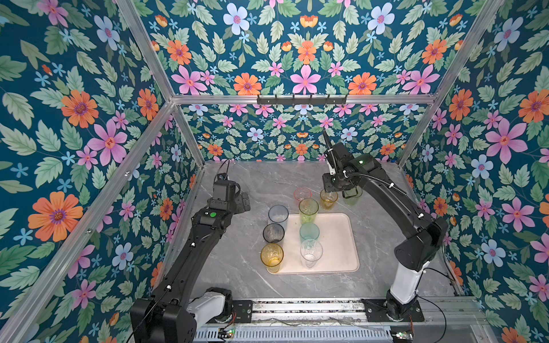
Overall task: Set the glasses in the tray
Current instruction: 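Lift the right gripper and move it over the pink glass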
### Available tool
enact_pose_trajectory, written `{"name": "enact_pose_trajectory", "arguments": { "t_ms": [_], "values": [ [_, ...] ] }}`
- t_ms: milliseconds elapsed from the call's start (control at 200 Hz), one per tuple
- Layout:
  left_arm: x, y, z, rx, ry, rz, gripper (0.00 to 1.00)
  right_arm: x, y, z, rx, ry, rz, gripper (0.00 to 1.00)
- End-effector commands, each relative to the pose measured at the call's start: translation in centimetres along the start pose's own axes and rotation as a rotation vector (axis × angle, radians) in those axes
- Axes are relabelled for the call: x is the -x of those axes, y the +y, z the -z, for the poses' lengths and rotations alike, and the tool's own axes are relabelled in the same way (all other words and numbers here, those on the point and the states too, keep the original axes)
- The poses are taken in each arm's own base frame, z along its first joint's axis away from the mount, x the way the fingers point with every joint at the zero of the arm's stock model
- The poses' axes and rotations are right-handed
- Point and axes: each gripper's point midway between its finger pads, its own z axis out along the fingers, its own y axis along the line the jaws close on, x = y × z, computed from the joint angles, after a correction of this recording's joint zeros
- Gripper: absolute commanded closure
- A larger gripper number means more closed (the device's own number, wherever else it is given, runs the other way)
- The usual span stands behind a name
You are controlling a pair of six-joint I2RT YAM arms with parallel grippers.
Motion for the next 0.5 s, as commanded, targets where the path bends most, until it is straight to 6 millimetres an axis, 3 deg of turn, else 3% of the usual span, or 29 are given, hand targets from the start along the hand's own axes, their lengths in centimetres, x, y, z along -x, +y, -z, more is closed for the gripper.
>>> {"name": "enact_pose_trajectory", "arguments": {
  "t_ms": [0,285,495],
  "values": [
    [0.3,0.1,0.1,0.005,-0.013,0.003,0.01,0.9,1.0,-1.2,0.065,0.008,0.062,0.47],
    [0.3,0.2,0.1,0.008,-0.015,0.002,0.01,2.2,0.6,-7.4,0.033,0.113,0.091,0.47],
    [0.1,0.2,0.1,0.008,-0.011,0.001,0.01,3.2,2.3,-8.8,0.112,0.116,0.107,0.47]
  ]
}}
